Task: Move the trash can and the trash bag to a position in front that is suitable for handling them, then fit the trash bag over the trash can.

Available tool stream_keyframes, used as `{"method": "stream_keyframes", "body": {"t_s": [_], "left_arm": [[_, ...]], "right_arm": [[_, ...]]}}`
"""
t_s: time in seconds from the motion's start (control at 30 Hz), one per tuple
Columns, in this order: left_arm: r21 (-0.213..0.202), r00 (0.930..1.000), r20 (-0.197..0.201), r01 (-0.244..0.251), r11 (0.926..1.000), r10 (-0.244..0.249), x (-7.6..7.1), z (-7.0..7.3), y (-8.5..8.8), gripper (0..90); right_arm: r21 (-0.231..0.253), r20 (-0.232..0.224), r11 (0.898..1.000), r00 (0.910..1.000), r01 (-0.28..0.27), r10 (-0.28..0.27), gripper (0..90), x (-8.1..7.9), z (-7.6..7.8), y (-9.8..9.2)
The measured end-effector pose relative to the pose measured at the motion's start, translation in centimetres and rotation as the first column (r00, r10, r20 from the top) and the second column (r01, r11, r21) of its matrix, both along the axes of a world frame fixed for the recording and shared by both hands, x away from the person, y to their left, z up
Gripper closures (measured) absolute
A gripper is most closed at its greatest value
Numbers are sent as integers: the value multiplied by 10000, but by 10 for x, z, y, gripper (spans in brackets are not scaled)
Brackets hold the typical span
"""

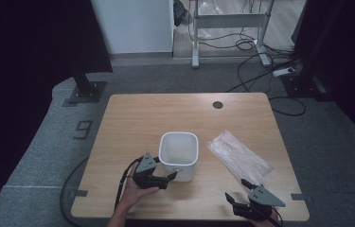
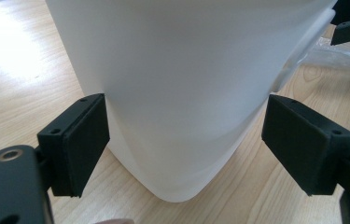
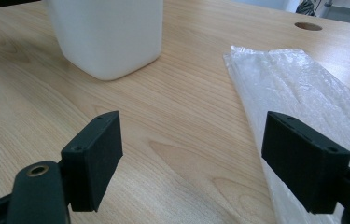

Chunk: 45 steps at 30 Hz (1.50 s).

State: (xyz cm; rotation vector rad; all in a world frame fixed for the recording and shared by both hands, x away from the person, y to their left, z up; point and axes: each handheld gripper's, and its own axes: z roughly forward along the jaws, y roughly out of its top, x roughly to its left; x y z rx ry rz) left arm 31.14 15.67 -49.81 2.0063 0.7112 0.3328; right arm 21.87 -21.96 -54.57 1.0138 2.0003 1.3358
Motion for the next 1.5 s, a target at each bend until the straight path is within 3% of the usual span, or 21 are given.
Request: {"method": "stream_keyframes", "body": {"t_s": [0.37, 0.43, 0.63, 1.0, 1.5], "left_arm": [[82, 9999, 14, -105, 9999, 105, -9, 0, 4, 147], [325, 9996, 88, -266, 9991, 263, -20, 0, 11, 144], [356, 9989, -11, -461, 9983, 462, -35, -4, 29, 143], [723, 9966, -237, -775, 9944, 794, -47, -18, 56, 143], [896, 9923, -126, -1215, 9885, 1231, -46, -16, 62, 143]], "right_arm": [[156, 44, 9999, 10000, -14, 14, 202, 0, 1, -1], [280, 49, 9996, 10000, -44, 43, 203, 1, 2, -1], [334, 32, 9994, 10000, -47, 46, 201, 2, 4, -1], [298, 18, 9994, 9999, 170, -171, 202, -3, 2, -5], [286, 129, 9994, 9997, 203, -206, 197, -3, 6, -9]]}}
